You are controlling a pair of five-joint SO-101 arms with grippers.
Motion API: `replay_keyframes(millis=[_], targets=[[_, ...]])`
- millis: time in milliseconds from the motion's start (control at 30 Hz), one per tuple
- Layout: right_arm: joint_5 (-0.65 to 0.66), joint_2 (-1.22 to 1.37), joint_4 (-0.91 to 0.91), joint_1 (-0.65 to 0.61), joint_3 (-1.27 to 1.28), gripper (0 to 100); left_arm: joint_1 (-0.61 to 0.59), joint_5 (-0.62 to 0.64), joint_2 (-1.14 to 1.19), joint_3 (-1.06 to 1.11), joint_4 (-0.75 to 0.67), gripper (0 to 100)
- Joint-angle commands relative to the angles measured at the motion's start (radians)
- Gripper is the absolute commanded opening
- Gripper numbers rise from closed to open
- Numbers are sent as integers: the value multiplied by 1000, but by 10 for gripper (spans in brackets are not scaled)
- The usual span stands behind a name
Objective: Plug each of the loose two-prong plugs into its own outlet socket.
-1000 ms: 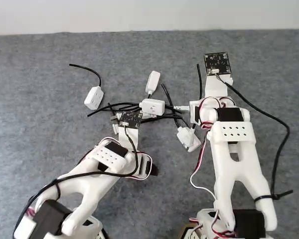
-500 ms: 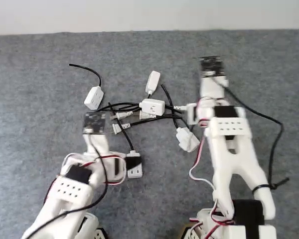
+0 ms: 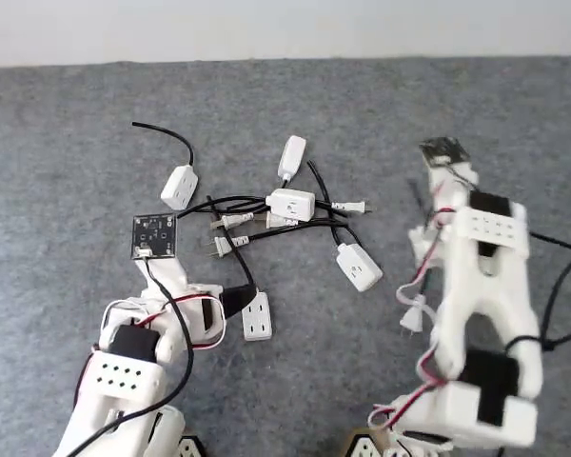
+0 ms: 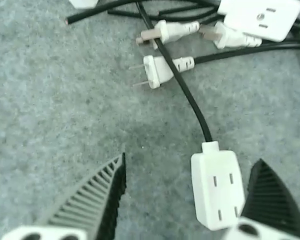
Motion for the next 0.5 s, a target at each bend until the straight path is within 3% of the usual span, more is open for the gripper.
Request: replay_keyframes(millis=[0, 100, 300, 467], targets=[[81, 122, -151, 59, -38, 11, 0, -6, 18, -10, -55, 363], [97, 213, -199, 65, -89, 33, 0, -6, 37, -12, -64, 363], [98, 251, -77, 58, -222, 223, 0, -11, 40, -10, -69, 363], [55, 214, 28, 35, -325, 236, 0, -12, 34, -8, -69, 363]])
